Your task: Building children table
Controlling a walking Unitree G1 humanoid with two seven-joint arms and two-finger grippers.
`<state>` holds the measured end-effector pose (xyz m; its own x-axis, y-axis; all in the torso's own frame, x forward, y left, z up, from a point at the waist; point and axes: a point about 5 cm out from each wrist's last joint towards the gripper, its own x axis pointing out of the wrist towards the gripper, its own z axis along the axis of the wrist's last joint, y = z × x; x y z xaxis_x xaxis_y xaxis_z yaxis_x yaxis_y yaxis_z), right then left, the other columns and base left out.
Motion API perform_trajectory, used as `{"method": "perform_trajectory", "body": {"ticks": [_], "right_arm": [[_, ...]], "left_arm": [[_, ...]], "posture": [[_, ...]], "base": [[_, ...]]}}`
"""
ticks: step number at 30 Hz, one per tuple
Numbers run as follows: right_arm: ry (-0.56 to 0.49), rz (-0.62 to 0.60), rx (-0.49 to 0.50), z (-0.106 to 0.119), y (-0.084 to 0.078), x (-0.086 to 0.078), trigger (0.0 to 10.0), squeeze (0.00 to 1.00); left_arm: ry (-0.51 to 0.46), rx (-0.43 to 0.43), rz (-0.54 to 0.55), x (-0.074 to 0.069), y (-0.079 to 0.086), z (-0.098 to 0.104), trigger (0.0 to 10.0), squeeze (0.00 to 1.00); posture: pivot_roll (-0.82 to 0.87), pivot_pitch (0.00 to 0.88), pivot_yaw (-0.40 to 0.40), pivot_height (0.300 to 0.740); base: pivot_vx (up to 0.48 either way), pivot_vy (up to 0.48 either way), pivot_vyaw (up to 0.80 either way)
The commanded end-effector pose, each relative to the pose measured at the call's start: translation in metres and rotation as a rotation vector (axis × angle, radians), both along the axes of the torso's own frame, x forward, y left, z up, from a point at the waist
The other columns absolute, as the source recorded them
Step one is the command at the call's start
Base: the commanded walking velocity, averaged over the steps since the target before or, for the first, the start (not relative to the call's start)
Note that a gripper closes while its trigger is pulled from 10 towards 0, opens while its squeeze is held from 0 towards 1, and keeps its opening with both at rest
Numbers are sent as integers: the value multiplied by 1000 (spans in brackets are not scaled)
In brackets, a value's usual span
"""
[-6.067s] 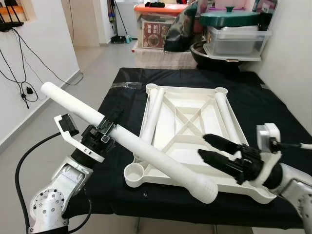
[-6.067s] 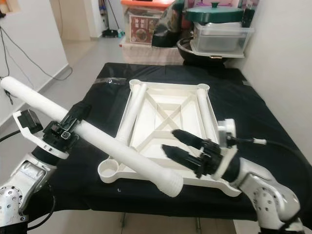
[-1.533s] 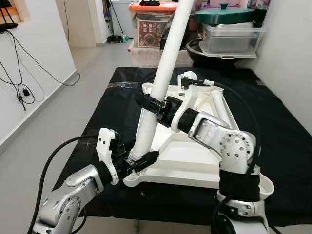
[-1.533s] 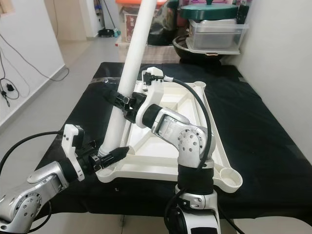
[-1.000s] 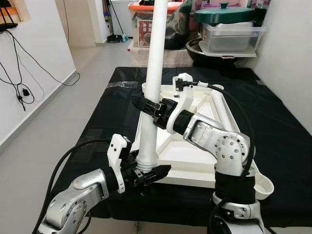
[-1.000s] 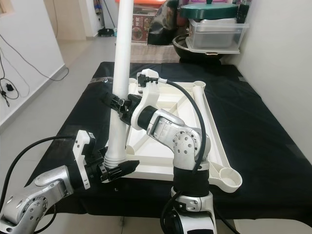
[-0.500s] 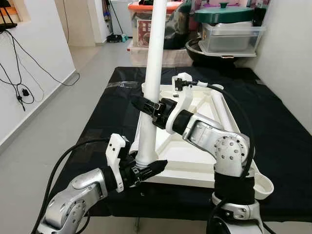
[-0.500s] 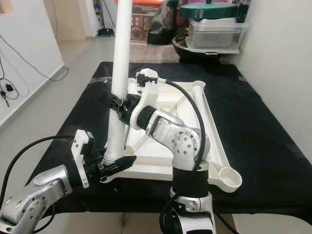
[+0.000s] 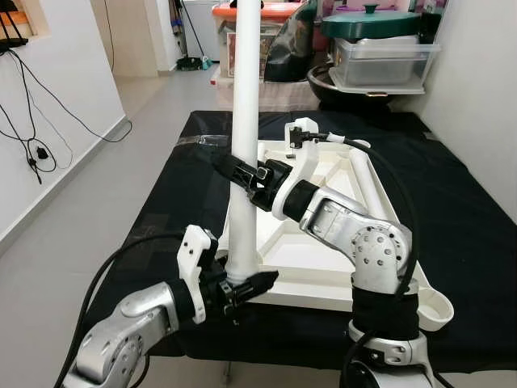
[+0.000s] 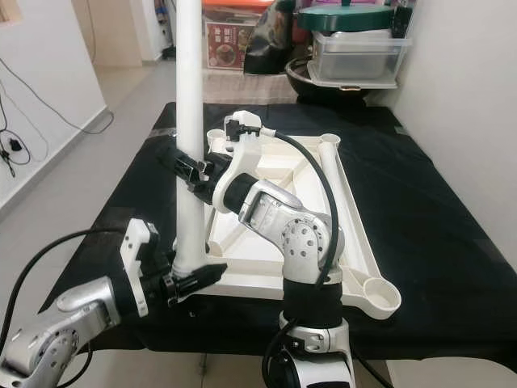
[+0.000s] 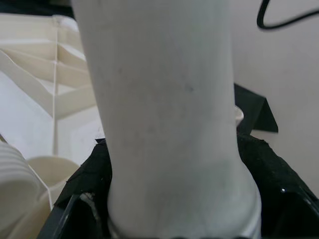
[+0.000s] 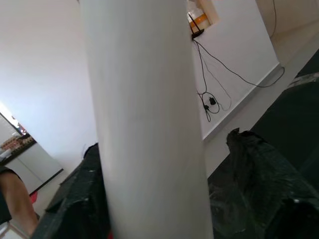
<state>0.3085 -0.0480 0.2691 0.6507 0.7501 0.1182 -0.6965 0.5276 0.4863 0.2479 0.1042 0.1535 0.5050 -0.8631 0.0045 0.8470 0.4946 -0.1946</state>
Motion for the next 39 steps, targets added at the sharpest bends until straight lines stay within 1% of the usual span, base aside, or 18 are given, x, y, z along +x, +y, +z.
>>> {"method": "perform_trajectory", "body": {"ticks": [1,2,3,4,5,6,9,10,11,12,13,14,15,16,31,32,38,39], "right_arm": [[21,24,1,-4,9,-1,10000,1000],[25,44,-16,-5,9,-1,10000,0],[25,44,-16,-5,9,-1,10000,0],[27,64,-31,-6,10,-2,10000,0],[27,64,-31,-6,10,-2,10000,0],[24,86,-46,-7,10,-3,10000,0],[26,110,-58,-8,10,-5,10000,0],[26,136,-67,-10,10,-8,8667,0],[26,136,-67,-10,10,-8,8667,0],[28,158,-73,-12,11,-10,6196,0],[28,158,-73,-12,11,-10,6196,0],[35,182,-77,-14,12,-13,3725,0],[35,182,-77,-14,12,-13,3725,0],[38,198,-89,-17,13,-16,0,0],[59,211,-59,-23,15,-20,0,0],[61,209,-53,-24,15,-20,0,0],[63,207,-49,-24,15,-20,0,0],[63,201,-44,-25,14,-20,0,0]], "left_arm": [[-44,10,-71,-6,-7,5,9059,0],[-52,39,-86,-7,-5,3,9725,0],[-52,39,-86,-7,-5,3,9725,0],[-61,67,-98,-8,-2,2,9882,0],[-61,67,-98,-8,-2,2,9882,0],[-67,95,-107,-9,1,0,9843,0],[-71,122,-114,-10,4,-2,9961,0],[-74,139,-117,-10,7,-3,9961,0],[-74,139,-117,-10,7,-3,9961,0],[-77,154,-119,-10,9,-4,9922,0],[-77,154,-119,-10,9,-4,9922,0],[-79,165,-120,-10,10,-4,9843,0],[-79,165,-120,-10,10,-4,9843,0],[-81,175,-120,-10,12,-5,9882,0],[-110,212,-121,-7,14,-6,10000,0],[-114,206,-109,-5,15,-5,10000,1000],[-115,192,-91,-3,16,-4,10000,1000],[-116,170,-72,-1,17,-2,10000,1000]], "posture": [[-19,0,-17,740],[-18,0,-14,740],[-18,0,-14,740],[-18,0,-12,740],[-18,0,-12,740],[-17,0,-12,740],[-16,0,-13,740],[-14,0,-14,740],[-14,0,-14,740],[-13,0,-14,740],[-13,0,-14,740],[-12,0,-14,740],[-12,0,-14,740],[-10,0,-13,740],[-14,0,-2,740],[-13,0,-1,740],[-13,0,-1,740],[-12,0,-1,740]], "base": [[0,0,0],[0,0,0],[0,0,0],[0,0,0],[0,0,0],[0,0,0],[0,0,0],[0,0,0],[0,0,0],[0,0,0],[0,0,0],[0,0,0],[0,0,0],[0,0,0],[0,0,0],[0,0,0],[0,0,0],[0,0,0]]}}
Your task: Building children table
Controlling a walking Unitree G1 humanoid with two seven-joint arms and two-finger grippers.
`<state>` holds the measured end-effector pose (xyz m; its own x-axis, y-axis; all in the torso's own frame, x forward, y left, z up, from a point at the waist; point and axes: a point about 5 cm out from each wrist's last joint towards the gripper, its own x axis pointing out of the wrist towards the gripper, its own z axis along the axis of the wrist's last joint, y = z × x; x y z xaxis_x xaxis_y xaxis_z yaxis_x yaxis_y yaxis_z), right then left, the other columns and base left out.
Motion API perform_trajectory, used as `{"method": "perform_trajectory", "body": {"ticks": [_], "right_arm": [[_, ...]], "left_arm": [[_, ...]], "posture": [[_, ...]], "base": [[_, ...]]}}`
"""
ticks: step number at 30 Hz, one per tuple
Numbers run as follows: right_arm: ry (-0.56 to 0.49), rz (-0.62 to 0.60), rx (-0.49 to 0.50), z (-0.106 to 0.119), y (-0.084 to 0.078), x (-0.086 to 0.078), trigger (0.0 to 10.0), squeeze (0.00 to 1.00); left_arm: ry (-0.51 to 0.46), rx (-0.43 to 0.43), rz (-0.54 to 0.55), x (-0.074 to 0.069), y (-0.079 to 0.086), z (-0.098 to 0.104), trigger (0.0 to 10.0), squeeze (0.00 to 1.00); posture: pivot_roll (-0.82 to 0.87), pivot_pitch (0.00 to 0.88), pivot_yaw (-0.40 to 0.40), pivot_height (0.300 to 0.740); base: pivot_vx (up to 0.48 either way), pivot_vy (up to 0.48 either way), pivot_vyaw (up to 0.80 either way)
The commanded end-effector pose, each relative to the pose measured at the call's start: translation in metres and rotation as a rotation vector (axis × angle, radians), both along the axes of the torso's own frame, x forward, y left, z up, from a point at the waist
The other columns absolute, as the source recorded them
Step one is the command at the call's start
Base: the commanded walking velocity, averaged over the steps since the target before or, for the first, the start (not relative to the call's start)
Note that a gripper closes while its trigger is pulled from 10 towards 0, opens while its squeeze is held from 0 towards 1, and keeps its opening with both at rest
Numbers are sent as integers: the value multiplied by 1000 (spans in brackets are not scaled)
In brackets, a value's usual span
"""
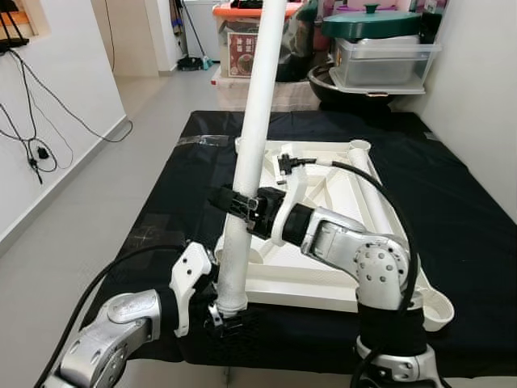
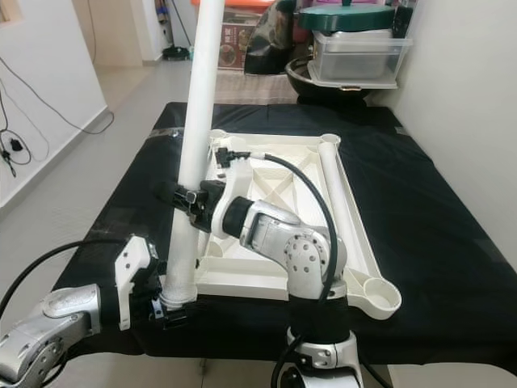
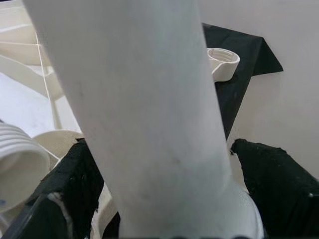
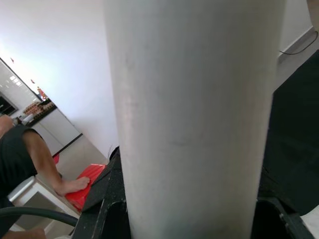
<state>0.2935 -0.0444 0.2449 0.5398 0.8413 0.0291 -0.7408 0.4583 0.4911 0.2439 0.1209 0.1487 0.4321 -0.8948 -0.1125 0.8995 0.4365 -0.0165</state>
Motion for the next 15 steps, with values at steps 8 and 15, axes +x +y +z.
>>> {"method": "perform_trajectory", "body": {"ticks": [8,15], "right_arm": [[5,-7,35,1,-5,4,0,0],[-20,-137,14,4,-38,19,0,0]], "left_arm": [[-14,-99,50,5,3,13,10000,1000],[9,-132,71,0,7,16,10000,0]], "posture": [[-9,0,-8,740],[-8,0,-19,740]], "base": [[0,0,0],[0,0,0]]}}
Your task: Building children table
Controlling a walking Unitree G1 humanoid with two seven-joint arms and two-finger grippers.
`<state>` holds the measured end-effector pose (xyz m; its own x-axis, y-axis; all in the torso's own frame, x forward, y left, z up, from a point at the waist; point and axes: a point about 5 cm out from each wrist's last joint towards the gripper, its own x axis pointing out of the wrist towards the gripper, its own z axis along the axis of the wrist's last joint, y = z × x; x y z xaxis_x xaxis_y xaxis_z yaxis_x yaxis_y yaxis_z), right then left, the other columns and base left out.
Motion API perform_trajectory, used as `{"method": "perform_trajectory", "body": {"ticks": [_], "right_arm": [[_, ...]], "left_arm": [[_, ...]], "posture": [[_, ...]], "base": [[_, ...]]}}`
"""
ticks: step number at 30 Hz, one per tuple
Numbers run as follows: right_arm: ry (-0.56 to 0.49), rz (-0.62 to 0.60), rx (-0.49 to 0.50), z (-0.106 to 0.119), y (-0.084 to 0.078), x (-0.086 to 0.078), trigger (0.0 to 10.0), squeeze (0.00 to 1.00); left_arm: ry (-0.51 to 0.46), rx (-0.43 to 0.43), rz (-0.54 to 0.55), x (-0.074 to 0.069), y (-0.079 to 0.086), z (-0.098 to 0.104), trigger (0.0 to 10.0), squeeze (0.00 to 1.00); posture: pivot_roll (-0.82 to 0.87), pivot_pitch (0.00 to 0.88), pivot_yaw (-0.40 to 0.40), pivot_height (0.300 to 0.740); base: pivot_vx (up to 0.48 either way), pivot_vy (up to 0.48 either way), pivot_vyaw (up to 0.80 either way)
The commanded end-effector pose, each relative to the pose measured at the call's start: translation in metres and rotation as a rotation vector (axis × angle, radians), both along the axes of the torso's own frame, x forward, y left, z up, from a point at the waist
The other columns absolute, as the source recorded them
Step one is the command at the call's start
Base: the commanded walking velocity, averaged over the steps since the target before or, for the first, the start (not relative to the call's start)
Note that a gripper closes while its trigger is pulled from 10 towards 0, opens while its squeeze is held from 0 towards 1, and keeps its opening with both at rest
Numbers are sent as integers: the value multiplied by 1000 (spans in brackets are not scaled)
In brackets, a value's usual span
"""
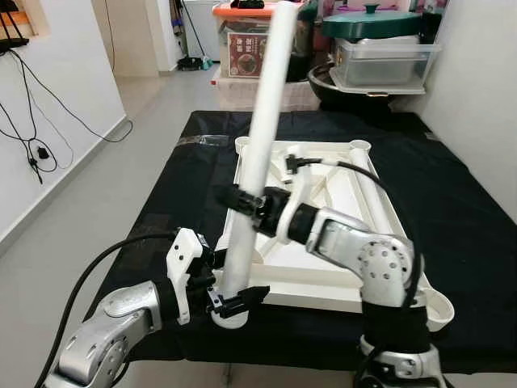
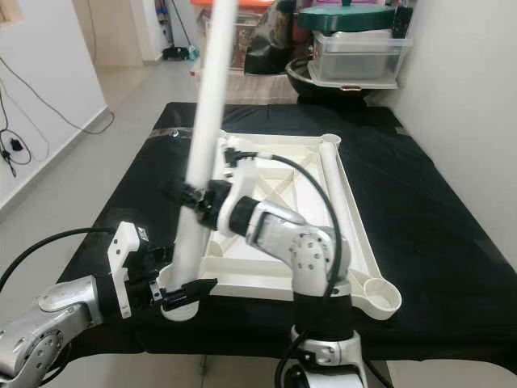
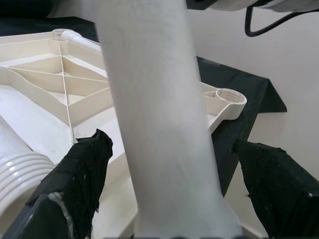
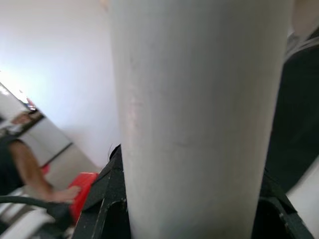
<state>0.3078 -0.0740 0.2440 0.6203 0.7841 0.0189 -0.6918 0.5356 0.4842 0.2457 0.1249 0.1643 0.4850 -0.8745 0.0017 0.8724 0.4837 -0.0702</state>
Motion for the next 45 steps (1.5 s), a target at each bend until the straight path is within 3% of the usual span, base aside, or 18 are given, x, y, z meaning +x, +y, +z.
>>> {"method": "perform_trajectory", "body": {"ticks": [1,2,3,7,8,12,13,14,15,17,18,23,25,26,27,30,42,45], "right_arm": [[-21,-38,26,5,-9,5,0,0],[-21,-38,26,5,-9,5,0,0],[-41,-146,-5,7,-38,15,0,0],[-41,-146,-5,7,-38,15,0,0],[-65,-301,-39,12,-73,26,0,0],[-65,-301,-39,12,-73,26,0,0],[-84,-430,-67,15,-99,31,0,0],[-84,-430,-67,15,-99,31,0,0],[-124,-539,-110,18,-116,31,0,0],[-124,-539,-110,18,-116,31,0,0],[-177,-613,-153,21,-124,29,0,0],[-300,-713,-233,27,-130,19,0,0],[-300,-713,-233,27,-130,19,0,0],[-385,-771,-282,30,-131,13,0,0],[-385,-771,-282,30,-131,13,0,0],[-545,-868,-437,24,-140,0,0,0],[-489,-915,-536,3,-196,-18,0,0],[-429,-924,-435,2,-202,-19,0,0]], "left_arm": [[14,-7,11,-2,3,0,10000,0],[14,-7,11,-2,3,0,10000,0],[23,-1,35,-5,7,-2,10000,0],[23,-1,35,-5,7,-2,10000,0],[16,11,93,-4,12,-4,10000,0],[16,11,93,-4,12,-4,10000,0],[-2,26,172,0,16,-7,10000,0],[-2,26,172,0,16,-7,10000,0],[-20,14,293,7,18,-8,10000,0],[-20,14,293,7,18,-8,10000,0],[-41,4,380,11,18,-8,10000,0],[-44,-42,498,12,17,-8,10000,0],[-44,-42,498,12,17,-8,10000,0],[-37,-56,529,11,15,-9,10000,0],[-37,-56,529,11,15,-9,10000,0],[-27,-44,567,10,11,-15,10000,0],[-7,-20,623,17,11,-31,10000,0],[3,-26,612,18,9,-33,10000,0]], "posture": [[-8,0,-19,740],[-8,0,-19,740],[-7,0,-25,740],[-7,0,-25,740],[-10,0,-29,740],[-10,0,-29,740],[-14,0,-26,740],[-14,0,-26,740],[-13,0,-29,740],[-13,0,-29,740],[-15,0,-29,740],[-12,0,-40,740],[-12,0,-40,740],[-8,0,-41,740],[-8,0,-41,740],[-14,0,-37,740],[-49,0,-15,740],[-54,0,-10,740]], "base": [[0,0,0],[0,0,0],[0,0,0],[0,0,0],[0,0,0],[0,0,0],[0,0,0],[0,0,0],[0,0,0],[0,0,0],[0,0,0],[0,0,0],[0,0,0],[0,0,0],[0,0,0],[0,0,0],[0,0,0],[0,0,0]]}}
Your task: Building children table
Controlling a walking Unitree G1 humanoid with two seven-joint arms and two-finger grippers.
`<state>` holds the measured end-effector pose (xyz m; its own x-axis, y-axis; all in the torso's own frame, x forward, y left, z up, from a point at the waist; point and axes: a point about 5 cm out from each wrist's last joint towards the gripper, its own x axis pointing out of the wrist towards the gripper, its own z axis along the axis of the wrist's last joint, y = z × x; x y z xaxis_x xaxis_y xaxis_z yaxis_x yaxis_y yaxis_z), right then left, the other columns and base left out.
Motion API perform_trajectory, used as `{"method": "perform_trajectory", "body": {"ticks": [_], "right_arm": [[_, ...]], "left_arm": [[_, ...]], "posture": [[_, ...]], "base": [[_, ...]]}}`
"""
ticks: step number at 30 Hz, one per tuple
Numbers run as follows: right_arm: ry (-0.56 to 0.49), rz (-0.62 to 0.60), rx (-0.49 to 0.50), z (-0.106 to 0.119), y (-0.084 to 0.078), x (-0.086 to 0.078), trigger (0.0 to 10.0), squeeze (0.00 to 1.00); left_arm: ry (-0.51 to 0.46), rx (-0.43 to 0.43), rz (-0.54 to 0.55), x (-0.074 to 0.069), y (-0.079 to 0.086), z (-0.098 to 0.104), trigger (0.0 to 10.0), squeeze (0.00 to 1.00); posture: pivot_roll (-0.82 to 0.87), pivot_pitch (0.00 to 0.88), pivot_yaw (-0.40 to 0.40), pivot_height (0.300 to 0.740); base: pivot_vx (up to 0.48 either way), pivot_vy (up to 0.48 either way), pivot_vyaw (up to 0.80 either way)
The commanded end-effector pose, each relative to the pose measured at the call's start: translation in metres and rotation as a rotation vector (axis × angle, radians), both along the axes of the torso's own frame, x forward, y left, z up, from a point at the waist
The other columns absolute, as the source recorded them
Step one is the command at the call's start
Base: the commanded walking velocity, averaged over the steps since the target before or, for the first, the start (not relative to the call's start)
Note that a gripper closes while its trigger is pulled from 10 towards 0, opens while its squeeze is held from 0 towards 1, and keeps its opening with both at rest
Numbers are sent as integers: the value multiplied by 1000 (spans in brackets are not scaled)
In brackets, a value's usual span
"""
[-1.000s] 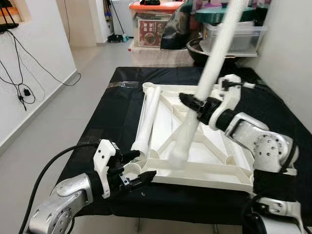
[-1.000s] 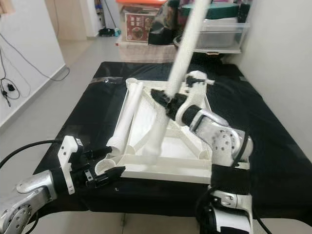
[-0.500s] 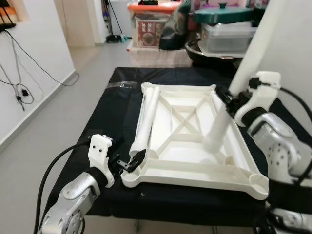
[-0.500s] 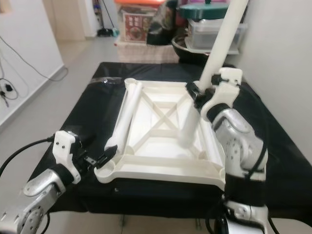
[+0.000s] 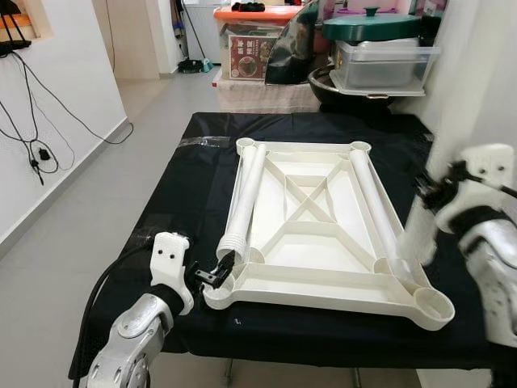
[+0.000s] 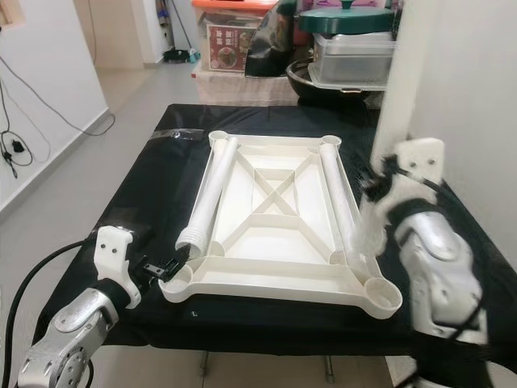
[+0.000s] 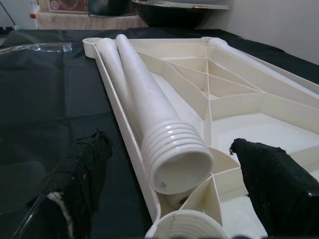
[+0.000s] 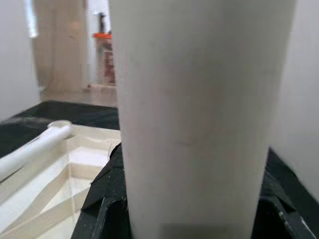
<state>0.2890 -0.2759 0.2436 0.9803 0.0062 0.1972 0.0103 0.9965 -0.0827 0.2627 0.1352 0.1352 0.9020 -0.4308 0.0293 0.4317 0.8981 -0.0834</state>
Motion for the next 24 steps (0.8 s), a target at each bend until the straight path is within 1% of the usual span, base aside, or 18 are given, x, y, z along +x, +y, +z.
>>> {"method": "perform_trajectory", "body": {"ticks": [1,2,3,4,5,6,8,10,12,13,15,17,18,20,21,22,23,24], "right_arm": [[-16,49,158,4,3,2,0,0],[-18,89,253,6,8,5,0,0],[-19,120,316,7,12,7,0,0],[-23,172,379,7,23,11,0,0],[-23,172,379,7,23,11,0,0],[-26,201,404,7,30,13,0,0],[-26,302,459,8,50,21,0,0],[-23,379,478,10,62,25,0,0],[-23,397,482,11,64,26,0,0],[-14,439,488,13,68,28,0,0],[-8,458,483,15,69,29,0,0],[4,466,439,13,70,30,0,0],[4,466,439,13,70,30,0,0],[14,441,480,11,63,33,0,0],[14,441,480,11,63,33,0,0],[10,434,497,11,61,34,0,0],[-17,433,546,17,56,36,0,0],[-17,433,546,17,56,36,0,0]], "left_arm": [[14,-4,-11,1,-1,-4,10000,0],[13,-7,-17,1,-2,-4,10000,0],[12,-9,-21,1,-2,-4,10000,0],[12,-12,-29,2,-3,-4,10000,0],[12,-12,-29,2,-3,-4,10000,0],[10,-14,-34,2,-3,-4,10000,0],[19,-28,-55,1,-4,-5,10000,0],[30,-48,-72,0,-4,-6,10000,0],[32,-53,-75,0,-4,-6,10000,0],[33,-58,-78,-1,-3,-7,10000,0],[32,-60,-80,-2,-2,-7,10000,0],[34,-64,-86,-2,-1,-7,10000,0],[34,-64,-86,-2,-1,-7,10000,0],[36,-70,-106,-3,-2,-7,10000,0],[36,-70,-106,-3,-2,-7,10000,0],[37,-70,-113,-4,-2,-7,10000,0],[39,-73,-128,-4,-2,-7,10000,0],[39,-73,-128,-4,-2,-7,10000,0]], "posture": [[-54,0,-8,740],[-54,0,-8,740],[-54,0,-8,740],[-44,0,-11,740],[-44,0,-11,740],[-44,0,-11,740],[-34,0,-16,740],[-14,0,-31,740],[-14,0,-31,740],[-7,0,-37,740],[-5,0,-38,740],[-5,0,-36,740],[-5,0,-36,740],[0,0,-37,740],[0,0,-37,740],[2,0,-39,740],[-5,0,-33,740],[-5,0,-33,740]], "base": [[0,0,0],[0,0,0],[0,0,0],[0,0,0],[0,0,0],[0,0,0],[0,0,0],[0,0,0],[0,0,0],[0,0,0],[0,0,0],[0,0,0],[0,0,0],[0,0,0],[0,0,0],[0,0,0],[0,0,0],[0,0,0]]}}
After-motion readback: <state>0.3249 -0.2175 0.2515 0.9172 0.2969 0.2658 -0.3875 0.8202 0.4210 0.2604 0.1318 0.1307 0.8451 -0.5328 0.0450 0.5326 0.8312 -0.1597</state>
